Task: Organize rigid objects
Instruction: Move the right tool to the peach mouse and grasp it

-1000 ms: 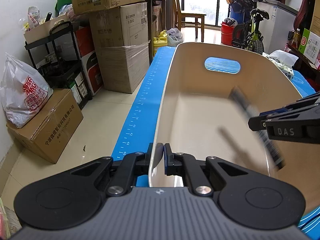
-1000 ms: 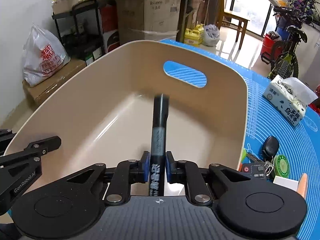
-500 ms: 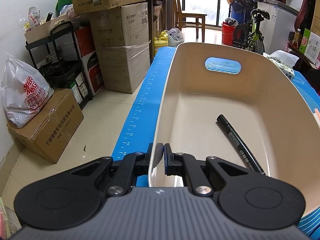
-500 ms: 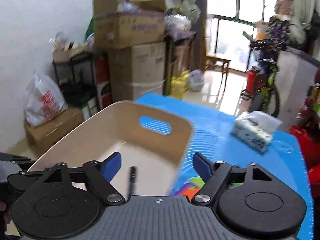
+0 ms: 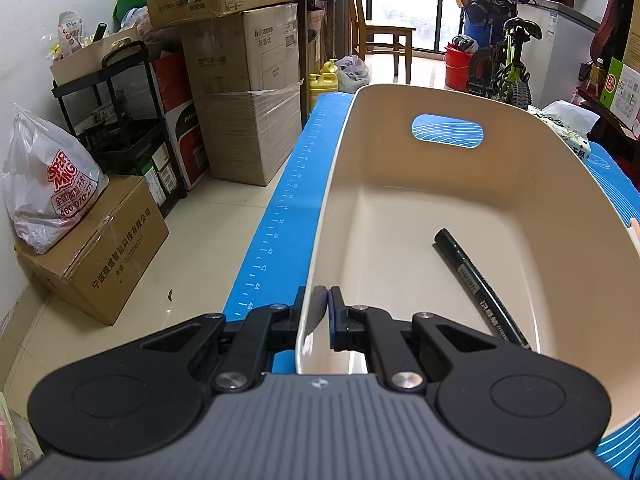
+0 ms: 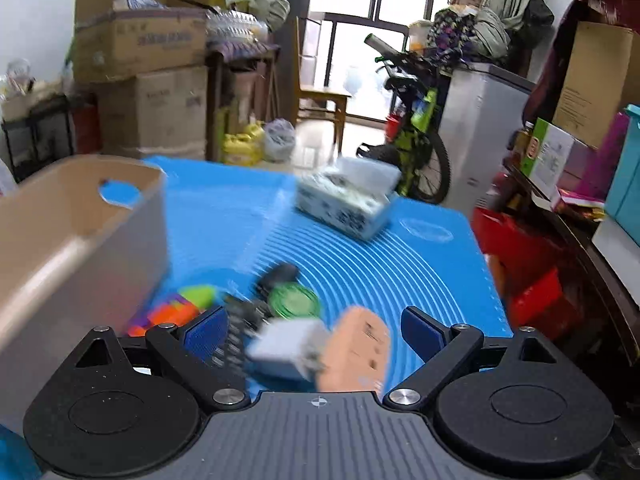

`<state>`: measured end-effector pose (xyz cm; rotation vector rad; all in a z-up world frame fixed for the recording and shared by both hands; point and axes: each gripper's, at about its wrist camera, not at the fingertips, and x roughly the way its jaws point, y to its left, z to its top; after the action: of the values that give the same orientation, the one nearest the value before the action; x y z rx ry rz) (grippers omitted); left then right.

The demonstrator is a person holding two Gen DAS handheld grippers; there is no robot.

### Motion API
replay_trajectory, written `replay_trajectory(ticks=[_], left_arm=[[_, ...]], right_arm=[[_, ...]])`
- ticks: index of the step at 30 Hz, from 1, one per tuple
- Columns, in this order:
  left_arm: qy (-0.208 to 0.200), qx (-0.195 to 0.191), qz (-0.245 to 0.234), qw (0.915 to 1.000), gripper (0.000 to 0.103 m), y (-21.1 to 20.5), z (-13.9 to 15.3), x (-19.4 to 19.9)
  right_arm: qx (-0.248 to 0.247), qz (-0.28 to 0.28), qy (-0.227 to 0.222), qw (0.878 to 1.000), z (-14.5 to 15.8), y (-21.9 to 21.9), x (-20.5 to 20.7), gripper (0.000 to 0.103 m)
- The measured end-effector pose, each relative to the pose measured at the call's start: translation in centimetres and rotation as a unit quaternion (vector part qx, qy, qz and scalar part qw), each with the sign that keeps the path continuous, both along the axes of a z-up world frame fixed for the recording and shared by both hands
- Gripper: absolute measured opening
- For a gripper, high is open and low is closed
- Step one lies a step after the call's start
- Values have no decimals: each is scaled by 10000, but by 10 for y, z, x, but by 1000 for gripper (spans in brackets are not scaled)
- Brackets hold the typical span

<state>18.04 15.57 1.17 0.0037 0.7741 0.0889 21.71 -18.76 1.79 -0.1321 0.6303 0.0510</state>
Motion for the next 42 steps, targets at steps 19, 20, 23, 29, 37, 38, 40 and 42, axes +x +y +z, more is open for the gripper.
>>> replay_trajectory(ticks=[19, 20, 23, 29, 37, 38, 40, 42], left_arm=[[-2, 9, -5, 10000, 10, 0, 0, 0], [-4, 8, -5, 10000, 10, 1, 0, 0], [-7, 3, -6, 10000, 10, 1, -1, 0], [-16, -31, 9, 10000, 10, -1, -1, -1], [-16, -28, 7, 10000, 10, -1, -1, -1], [-17, -28, 7, 10000, 10, -1, -2, 0], [-16, -26, 10, 10000, 10, 0, -2, -1], [-16, -28, 9, 10000, 10, 0, -1, -1]], right_arm=[[-983, 83, 429, 9942, -78, -5, 21, 82], [-978, 98, 426, 9942, -80, -5, 23, 79], [-829, 121, 400, 9957, -82, -6, 25, 61], [-709, -55, 220, 9972, -81, -14, 21, 51], [-291, -408, -51, 9987, -69, -29, 11, 37], [-244, -429, -59, 9988, -69, -30, 10, 37], [-156, -476, -104, 9987, -69, -33, 8, 37], [-50, -488, -158, 9987, -68, -34, 6, 37]])
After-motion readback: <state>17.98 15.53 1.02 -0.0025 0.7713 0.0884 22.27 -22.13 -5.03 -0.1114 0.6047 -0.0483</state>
